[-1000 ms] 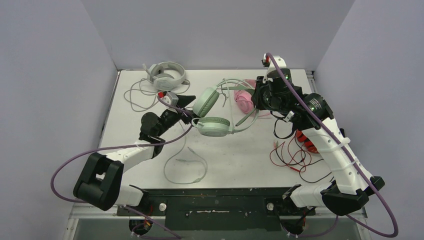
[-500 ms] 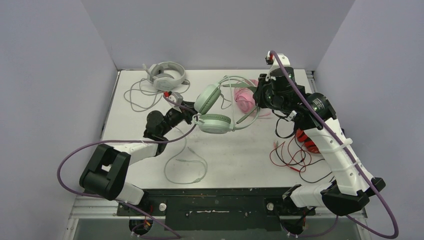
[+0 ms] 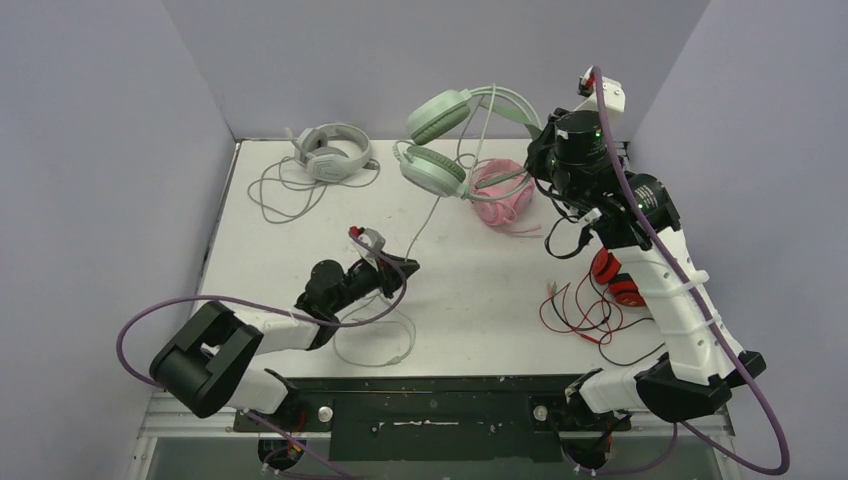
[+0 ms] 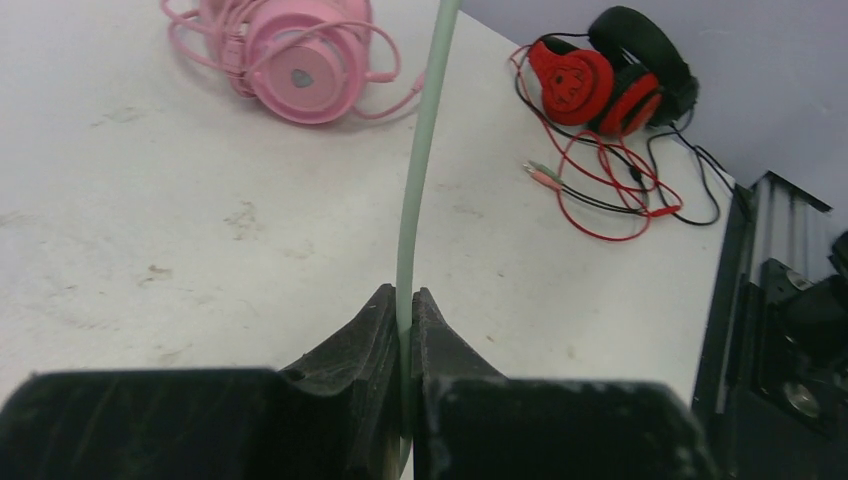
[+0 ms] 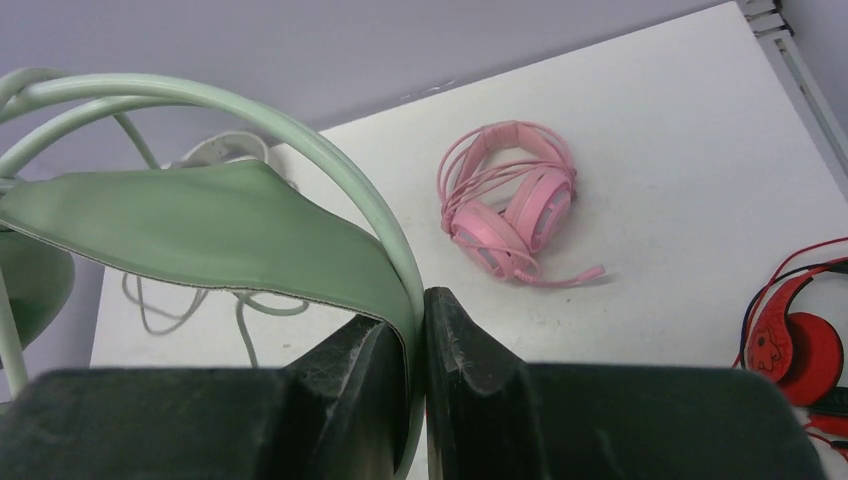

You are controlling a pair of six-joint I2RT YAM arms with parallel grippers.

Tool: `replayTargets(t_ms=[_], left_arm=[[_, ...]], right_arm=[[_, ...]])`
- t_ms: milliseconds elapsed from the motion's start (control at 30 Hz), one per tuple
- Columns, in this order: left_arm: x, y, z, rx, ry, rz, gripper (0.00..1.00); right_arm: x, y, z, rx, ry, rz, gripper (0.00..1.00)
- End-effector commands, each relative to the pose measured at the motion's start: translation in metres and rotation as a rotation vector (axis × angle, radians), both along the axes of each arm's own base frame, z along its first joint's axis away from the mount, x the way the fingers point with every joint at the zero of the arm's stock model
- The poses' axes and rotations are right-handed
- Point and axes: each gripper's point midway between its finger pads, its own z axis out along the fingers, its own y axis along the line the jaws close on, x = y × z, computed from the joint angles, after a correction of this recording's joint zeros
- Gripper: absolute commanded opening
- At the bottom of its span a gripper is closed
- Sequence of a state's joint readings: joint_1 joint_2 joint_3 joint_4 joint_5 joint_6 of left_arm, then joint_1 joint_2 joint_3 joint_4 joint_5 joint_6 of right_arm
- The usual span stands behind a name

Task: Wrap the headphones
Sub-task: Wrap the headphones cable around the headphones.

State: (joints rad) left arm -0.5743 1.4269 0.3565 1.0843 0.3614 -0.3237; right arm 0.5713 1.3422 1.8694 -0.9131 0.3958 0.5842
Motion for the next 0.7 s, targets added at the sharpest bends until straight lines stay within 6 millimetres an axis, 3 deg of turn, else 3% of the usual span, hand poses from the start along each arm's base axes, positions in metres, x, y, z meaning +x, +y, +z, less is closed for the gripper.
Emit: replayTargets(t_ms=[0, 167, 300, 467, 667], left_arm=[[-0.033, -0.013, 0.009, 0.024, -0.037, -0.043, 0.00], [-0.079, -0.018, -0.004, 0.080, 0.004, -0.118, 0.00], [-0.101, -0.013, -0.009, 0.141, 0.032, -0.137, 0.00], [-0.119, -0.007, 0.009, 0.151, 0.032, -0.169, 0.00], [-0.134, -0.007, 0.036, 0.136, 0.029, -0.207, 0.00]], right_arm=[[0.027, -0.020, 0.059, 0.207, -0.211, -0.197, 0.00], [0.048, -0.048, 0.058, 0.216, -0.239, -0.324, 0.00], [0.065, -0.071, 0.051, 0.212, -0.245, -0.409, 0.00], [0.083, -0.094, 0.037, 0.196, -0.234, -0.489, 0.00], [0.100, -0.115, 0.003, 0.135, -0.180, -0.570, 0.00]])
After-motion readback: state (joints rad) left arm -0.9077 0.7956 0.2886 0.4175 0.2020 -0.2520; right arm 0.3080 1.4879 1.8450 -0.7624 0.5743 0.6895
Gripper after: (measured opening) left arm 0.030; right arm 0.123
